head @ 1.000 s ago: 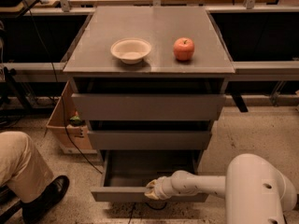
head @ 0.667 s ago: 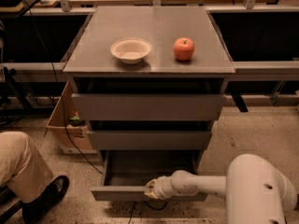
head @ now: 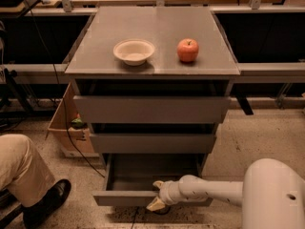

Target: Close bottom drawer

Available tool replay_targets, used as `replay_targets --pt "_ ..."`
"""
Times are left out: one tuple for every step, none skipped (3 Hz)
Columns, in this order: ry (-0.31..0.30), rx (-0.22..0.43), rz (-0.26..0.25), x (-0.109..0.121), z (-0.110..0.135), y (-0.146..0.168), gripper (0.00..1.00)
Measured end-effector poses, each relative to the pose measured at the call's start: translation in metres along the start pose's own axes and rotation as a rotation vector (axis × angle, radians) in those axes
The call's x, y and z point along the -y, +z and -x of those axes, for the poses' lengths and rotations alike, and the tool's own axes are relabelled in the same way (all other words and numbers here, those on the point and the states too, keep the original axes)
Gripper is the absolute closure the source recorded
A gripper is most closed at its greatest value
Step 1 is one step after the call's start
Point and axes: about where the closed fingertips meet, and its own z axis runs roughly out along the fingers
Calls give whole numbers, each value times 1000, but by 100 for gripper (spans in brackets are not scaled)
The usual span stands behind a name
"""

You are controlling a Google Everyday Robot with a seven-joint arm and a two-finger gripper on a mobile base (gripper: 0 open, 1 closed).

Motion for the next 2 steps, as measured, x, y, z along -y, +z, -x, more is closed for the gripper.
replay_targets --pt "-21 4 -10 -10 8 -31 61" --pt "-15 7 -5 -24 5 -48 84"
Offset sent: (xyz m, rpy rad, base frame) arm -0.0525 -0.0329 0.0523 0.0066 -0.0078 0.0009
